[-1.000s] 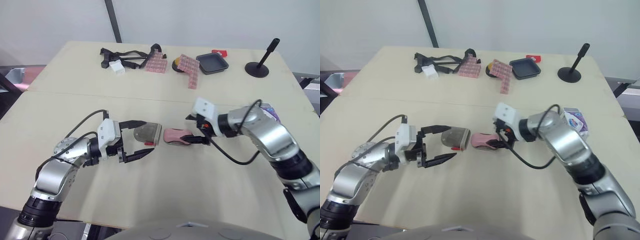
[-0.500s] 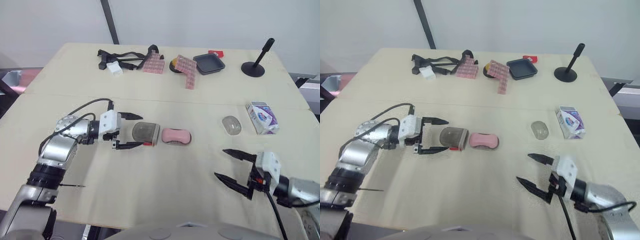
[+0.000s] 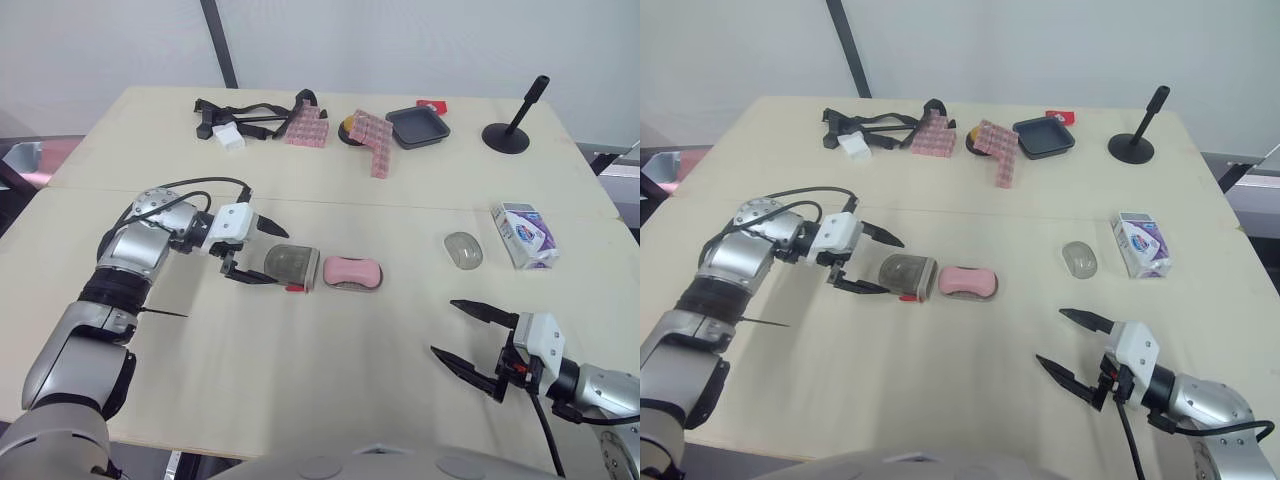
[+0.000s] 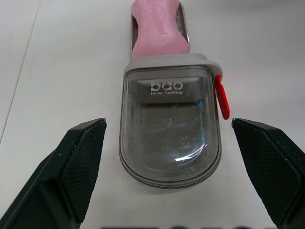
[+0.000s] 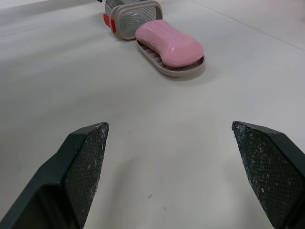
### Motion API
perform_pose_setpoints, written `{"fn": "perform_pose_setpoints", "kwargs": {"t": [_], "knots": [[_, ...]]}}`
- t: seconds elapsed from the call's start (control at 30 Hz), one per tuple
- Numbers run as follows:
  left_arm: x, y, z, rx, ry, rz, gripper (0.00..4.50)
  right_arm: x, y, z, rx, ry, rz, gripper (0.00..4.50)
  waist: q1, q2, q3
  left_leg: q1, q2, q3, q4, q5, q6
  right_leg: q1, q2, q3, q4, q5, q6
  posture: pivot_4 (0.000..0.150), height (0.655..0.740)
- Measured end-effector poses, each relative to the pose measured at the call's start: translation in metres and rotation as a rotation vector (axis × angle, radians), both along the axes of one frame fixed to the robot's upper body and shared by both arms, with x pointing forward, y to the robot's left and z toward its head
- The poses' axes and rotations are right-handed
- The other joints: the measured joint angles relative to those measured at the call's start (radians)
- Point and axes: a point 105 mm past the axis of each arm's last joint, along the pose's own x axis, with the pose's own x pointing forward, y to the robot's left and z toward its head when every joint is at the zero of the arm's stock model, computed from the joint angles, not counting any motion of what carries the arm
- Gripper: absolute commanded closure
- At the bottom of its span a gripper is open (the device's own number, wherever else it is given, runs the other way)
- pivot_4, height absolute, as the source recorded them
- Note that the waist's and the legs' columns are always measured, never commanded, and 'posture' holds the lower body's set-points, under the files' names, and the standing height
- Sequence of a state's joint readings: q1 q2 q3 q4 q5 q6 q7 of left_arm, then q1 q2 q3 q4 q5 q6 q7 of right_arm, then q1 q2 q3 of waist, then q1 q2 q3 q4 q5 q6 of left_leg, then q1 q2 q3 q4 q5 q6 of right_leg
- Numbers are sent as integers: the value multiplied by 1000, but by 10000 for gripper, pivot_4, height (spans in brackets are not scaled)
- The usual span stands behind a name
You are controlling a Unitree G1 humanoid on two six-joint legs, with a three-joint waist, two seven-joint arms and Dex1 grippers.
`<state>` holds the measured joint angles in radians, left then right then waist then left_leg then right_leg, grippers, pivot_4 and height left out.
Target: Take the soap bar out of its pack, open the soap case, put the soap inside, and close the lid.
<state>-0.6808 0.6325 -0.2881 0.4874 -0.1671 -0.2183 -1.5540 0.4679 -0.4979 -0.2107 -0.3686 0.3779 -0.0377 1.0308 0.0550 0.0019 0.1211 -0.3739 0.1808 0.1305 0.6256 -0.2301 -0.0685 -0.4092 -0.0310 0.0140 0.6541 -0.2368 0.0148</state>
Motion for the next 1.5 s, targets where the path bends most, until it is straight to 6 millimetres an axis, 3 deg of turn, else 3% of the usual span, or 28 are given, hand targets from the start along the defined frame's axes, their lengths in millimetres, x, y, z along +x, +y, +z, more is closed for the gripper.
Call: {"fn": "perform_pose_setpoints", "kwargs": {"t": [0.33, 1.23, 1.37, 1.5], "knots": [[3, -9, -21, 68, -4, -18, 0, 3, -1, 1, -13, -16, -11, 566, 1, 0, 0, 0, 0, 0, 0, 0, 0, 1, 0, 0, 0, 0, 0, 1500, 7398], [7, -12, -22, 47, -27, 20, 0, 5, -1, -4, -26, -11, 12, 566, 2, 0, 0, 0, 0, 0, 0, 0, 1, 1, 0, 0, 0, 0, 0, 1500, 7398], [7, -14, -22, 43, -28, 20, 10282, 4, -1, -5, -25, -4, 13, 0, 2, 0, 0, -1, 0, 0, 0, 0, 1, 1, 0, 0, 0, 0, 0, 1500, 7398], [8, -14, -23, 41, -29, 22, 10390, 2, -2, -7, -26, 2, 11, 0, 2, 0, 0, -1, 0, 0, 0, 0, 1, 1, 0, 0, 0, 0, 0, 1500, 7398]]}}
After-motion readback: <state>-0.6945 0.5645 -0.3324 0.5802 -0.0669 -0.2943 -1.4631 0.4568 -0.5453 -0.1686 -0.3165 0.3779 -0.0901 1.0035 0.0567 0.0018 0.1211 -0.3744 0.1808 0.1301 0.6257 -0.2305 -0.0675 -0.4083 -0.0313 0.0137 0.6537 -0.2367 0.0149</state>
